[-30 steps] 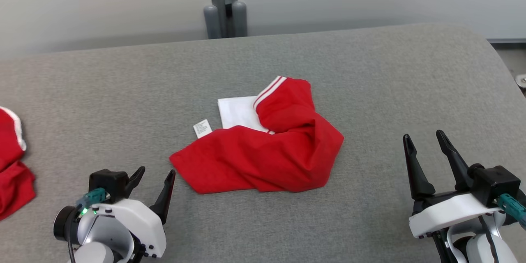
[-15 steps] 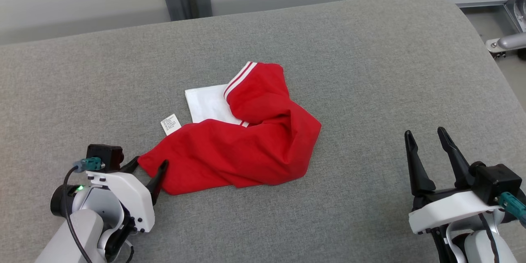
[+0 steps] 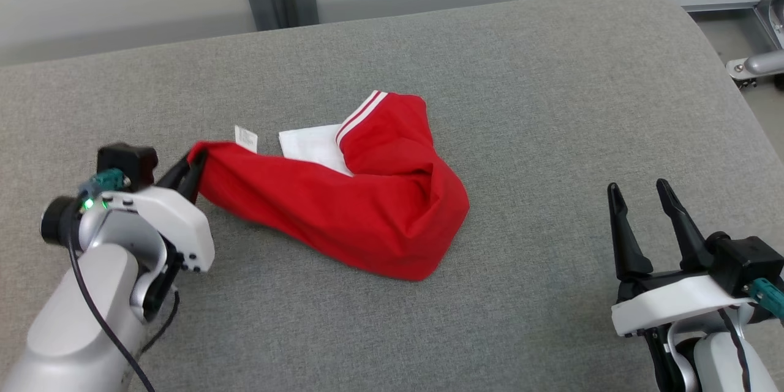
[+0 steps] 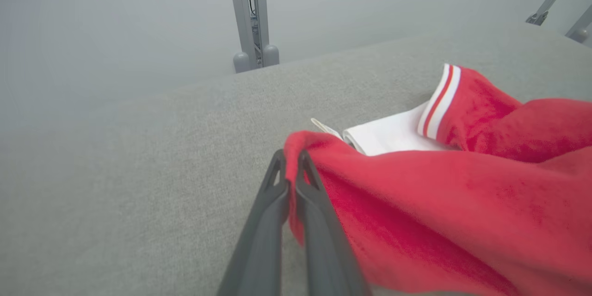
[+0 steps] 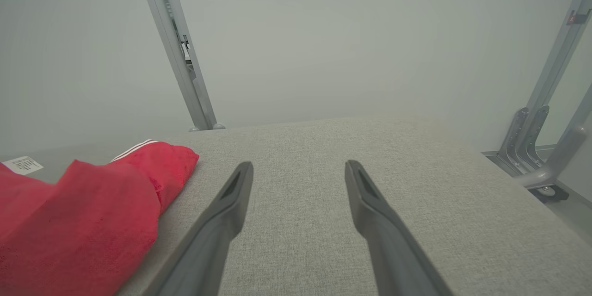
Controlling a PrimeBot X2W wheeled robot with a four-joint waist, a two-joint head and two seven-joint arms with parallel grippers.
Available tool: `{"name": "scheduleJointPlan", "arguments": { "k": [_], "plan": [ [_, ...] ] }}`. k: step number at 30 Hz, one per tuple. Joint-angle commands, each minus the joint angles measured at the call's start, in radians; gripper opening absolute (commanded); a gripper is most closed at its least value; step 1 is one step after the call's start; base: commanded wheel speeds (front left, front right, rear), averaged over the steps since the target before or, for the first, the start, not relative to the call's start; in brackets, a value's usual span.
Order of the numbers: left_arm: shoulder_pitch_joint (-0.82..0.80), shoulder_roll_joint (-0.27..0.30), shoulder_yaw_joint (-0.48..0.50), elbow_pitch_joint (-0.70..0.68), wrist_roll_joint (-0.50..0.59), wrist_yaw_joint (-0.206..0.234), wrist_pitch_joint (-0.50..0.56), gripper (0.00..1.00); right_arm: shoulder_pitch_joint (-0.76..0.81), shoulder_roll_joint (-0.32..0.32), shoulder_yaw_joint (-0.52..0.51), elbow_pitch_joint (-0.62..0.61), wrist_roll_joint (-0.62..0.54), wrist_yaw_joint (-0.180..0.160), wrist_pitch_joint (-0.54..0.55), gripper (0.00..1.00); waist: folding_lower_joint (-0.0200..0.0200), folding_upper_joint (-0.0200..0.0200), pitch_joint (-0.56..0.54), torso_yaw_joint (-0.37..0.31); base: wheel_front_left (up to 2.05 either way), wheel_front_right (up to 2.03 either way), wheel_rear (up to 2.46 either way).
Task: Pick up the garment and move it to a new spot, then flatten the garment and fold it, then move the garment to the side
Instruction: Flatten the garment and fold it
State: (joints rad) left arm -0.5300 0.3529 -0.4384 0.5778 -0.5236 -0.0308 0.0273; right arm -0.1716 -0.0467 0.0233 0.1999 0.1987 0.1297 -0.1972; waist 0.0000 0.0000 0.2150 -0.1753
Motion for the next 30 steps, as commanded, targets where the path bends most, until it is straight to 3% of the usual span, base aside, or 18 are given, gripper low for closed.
{"name": "scheduleJointPlan", "arguments": {
  "k": [1,12,17,23,30],
  "plan": [
    [-0.045,0.001,0.015,-0.008,-0.002,0.012,-0.007,0.0,-0.006,-0.007,-0.009,0.002,0.006,0.002,-0.012,1.0,0.0,0.0,-0.003,0.004,0.0,0.0,0.0],
    [-0.319,0.0,0.032,-0.044,0.098,0.087,-0.155,0.0,-0.022,-0.006,-0.018,0.028,0.019,0.002,-0.031,1.0,0.0,0.0,-0.008,0.005,0.0,0.0,0.0],
    [-0.32,0.009,0.012,-0.145,0.16,0.142,-0.2,0.0,-0.006,-0.007,-0.035,0.031,0.017,0.002,-0.035,1.0,0.0,0.0,-0.003,0.026,0.0,0.0,0.0],
    [-0.077,0.038,-0.033,-0.348,0.221,0.255,-0.222,0.0,-0.009,-0.007,-0.043,0.027,0.014,0.002,-0.034,1.0,0.0,0.0,0.006,0.063,0.0,0.0,0.0],
    [0.23,0.023,-0.042,-0.385,0.166,0.315,-0.261,0.0,-0.028,-0.007,-0.047,0.013,-0.011,0.002,-0.017,1.0,0.0,0.0,0.015,0.118,0.0,0.0,0.0]
  ]
}}
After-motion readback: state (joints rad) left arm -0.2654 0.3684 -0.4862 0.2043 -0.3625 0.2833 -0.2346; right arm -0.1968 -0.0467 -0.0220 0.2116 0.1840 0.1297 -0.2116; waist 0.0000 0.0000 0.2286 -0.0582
